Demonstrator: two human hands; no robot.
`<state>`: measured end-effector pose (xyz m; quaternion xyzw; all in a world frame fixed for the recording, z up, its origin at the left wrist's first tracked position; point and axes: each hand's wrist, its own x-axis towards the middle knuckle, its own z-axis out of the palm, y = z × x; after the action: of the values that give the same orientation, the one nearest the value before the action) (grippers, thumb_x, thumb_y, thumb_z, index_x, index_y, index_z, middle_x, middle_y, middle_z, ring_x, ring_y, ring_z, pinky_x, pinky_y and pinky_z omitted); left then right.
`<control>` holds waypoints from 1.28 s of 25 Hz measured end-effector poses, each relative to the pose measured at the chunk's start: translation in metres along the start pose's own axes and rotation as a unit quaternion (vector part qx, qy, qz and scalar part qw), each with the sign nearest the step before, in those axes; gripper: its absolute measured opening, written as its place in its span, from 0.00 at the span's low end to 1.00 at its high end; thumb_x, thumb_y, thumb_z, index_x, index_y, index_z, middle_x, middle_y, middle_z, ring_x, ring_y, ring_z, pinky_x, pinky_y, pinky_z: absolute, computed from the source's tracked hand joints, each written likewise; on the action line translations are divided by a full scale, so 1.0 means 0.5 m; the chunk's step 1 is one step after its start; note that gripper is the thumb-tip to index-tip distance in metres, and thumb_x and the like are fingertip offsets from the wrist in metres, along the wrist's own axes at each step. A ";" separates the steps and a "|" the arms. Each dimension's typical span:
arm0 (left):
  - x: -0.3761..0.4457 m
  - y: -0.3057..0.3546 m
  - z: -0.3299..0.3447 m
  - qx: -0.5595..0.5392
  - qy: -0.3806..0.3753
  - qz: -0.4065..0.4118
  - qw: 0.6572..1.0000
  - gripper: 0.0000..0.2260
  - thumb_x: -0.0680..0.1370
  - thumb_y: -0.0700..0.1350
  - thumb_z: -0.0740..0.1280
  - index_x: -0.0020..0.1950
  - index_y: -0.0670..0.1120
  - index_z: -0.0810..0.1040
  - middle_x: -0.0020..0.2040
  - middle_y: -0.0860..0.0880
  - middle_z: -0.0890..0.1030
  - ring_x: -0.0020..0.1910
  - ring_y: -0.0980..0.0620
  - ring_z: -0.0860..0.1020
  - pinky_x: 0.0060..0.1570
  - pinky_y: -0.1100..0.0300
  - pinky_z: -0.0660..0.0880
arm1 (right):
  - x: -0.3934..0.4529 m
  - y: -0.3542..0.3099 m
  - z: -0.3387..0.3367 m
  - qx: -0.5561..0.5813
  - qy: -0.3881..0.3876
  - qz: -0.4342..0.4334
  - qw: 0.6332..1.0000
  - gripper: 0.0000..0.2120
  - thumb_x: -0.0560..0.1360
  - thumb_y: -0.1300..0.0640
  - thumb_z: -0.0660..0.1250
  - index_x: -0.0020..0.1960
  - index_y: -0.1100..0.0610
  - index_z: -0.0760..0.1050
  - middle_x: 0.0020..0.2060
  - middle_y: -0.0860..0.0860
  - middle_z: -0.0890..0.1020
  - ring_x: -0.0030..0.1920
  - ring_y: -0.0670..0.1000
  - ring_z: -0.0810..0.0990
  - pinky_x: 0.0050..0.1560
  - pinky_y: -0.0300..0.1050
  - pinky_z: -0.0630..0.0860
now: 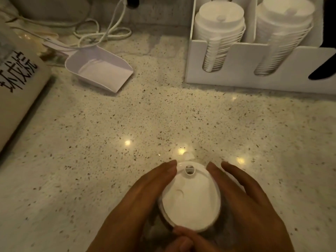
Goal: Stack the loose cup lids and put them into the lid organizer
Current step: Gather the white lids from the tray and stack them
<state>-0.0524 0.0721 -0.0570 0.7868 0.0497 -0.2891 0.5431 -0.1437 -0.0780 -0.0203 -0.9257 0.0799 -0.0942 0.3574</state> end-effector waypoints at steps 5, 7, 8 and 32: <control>-0.008 0.005 -0.002 -0.033 -0.036 -0.019 0.999 0.15 0.81 0.40 0.60 0.43 0.60 0.73 0.52 0.59 0.73 0.58 0.58 0.68 0.63 0.67 0.59 | -0.012 0.020 0.013 -0.003 0.002 0.003 1.000 0.42 0.60 0.21 0.64 0.68 0.43 0.73 0.68 0.25 0.63 0.70 0.31 0.60 0.65 0.21 0.55; -0.017 -0.001 -0.017 0.017 -0.070 -0.001 0.997 0.07 0.80 0.52 0.61 0.55 0.62 0.65 0.59 0.57 0.67 0.62 0.57 0.63 0.62 0.70 0.59 | -0.021 0.010 0.020 -0.001 -0.023 0.012 1.000 0.41 0.61 0.22 0.62 0.67 0.44 0.75 0.69 0.26 0.62 0.71 0.31 0.59 0.67 0.22 0.54; -0.027 -0.014 -0.036 0.037 -0.114 0.015 0.993 0.17 0.74 0.66 0.64 0.56 0.62 0.63 0.63 0.58 0.64 0.64 0.57 0.61 0.65 0.68 0.57 | -0.024 0.010 0.022 0.004 -0.019 0.008 1.000 0.41 0.63 0.22 0.61 0.67 0.45 0.76 0.69 0.28 0.65 0.71 0.30 0.58 0.67 0.22 0.53; -0.026 0.044 0.053 0.243 0.202 0.151 0.937 0.29 0.75 0.63 0.39 0.77 0.62 0.51 0.79 0.65 0.41 0.75 0.65 0.32 0.74 0.57 0.35 | 0.126 0.000 0.043 -0.042 -0.027 0.145 0.988 0.29 0.78 0.38 0.40 0.78 0.40 0.44 0.79 0.44 0.40 0.75 0.45 0.28 0.75 0.48 0.35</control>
<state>-0.0652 0.0431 -0.0386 0.9349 -0.0326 -0.0419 0.3509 -0.0775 -0.0777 -0.0283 -0.9207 0.2071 -0.0132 0.3305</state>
